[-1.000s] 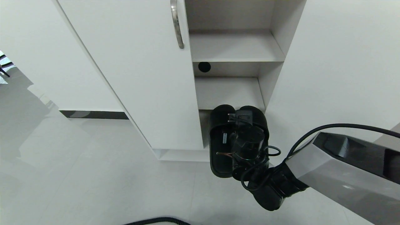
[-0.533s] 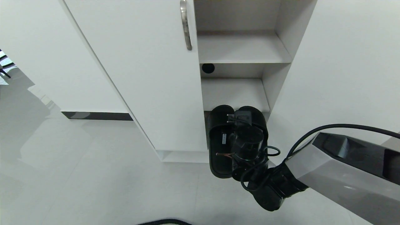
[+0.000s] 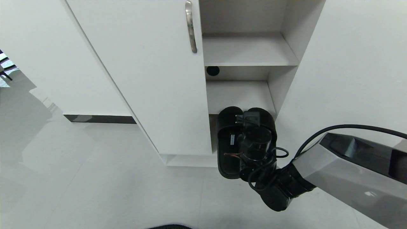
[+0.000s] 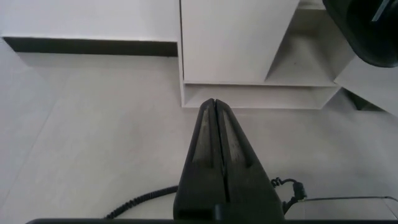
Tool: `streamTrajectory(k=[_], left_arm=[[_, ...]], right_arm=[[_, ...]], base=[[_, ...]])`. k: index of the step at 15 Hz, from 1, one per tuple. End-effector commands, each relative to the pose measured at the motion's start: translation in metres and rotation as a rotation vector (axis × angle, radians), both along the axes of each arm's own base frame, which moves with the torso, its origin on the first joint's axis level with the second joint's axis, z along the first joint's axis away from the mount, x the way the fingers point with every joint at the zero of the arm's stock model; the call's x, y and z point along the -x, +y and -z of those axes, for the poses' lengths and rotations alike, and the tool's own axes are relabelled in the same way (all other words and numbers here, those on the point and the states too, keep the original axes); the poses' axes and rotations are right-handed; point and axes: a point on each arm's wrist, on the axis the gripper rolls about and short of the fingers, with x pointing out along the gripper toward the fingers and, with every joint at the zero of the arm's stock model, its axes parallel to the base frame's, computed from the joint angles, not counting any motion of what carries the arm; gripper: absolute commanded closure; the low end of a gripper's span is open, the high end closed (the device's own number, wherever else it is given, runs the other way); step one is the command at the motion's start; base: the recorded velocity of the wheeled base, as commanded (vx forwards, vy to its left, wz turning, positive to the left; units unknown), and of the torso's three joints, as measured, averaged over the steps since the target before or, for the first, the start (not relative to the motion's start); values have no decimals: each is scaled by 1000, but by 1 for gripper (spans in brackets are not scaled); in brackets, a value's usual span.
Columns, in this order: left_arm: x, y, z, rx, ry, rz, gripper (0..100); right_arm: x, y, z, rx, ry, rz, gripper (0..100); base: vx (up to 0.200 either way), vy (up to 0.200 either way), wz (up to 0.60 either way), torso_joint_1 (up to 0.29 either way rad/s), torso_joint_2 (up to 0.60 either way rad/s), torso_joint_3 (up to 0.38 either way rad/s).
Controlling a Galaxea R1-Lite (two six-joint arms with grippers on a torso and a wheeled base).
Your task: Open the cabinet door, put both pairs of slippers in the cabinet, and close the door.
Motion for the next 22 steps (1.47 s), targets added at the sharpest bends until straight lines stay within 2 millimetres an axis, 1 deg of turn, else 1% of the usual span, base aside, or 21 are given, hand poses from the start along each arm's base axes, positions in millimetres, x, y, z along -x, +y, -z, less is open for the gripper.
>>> streamTrajectory(k=[1,6,13,15,18,19,21,22], left_arm=[[0,0,0,1,1,-2,100],[0,0,0,1,1,-2,100],[0,0,0,1,1,-1,100],[0,0,0,1,1,-2,100],[0,0,0,1,1,-2,100],[0,0,0,1,1,-2,100],[0,0,0,0,1,-2,100],[0,0,0,-2,1,-2,100]], right_arm=[[1,-1,1,4,3,0,100],[3,-2,7,35,22,-8,100],[3,-3,6,34,21,-8,100],[5,-4,10,46,33,-8,100],[5,-3,19,62,49,-11,100],[3,-4,17,51,39,-8,100],[-5,-8,11,30,22,12,100],[-14,-11,10,20,11,30,100]], base=[[200,0,0,-2,-2,2],[200,0,0,5,3,3],[200,0,0,3,4,2],[200,0,0,-2,5,5],[0,0,0,0,0,0],[0,0,0,0,0,0],[0,0,0,0,0,0],[0,0,0,0,0,0]])
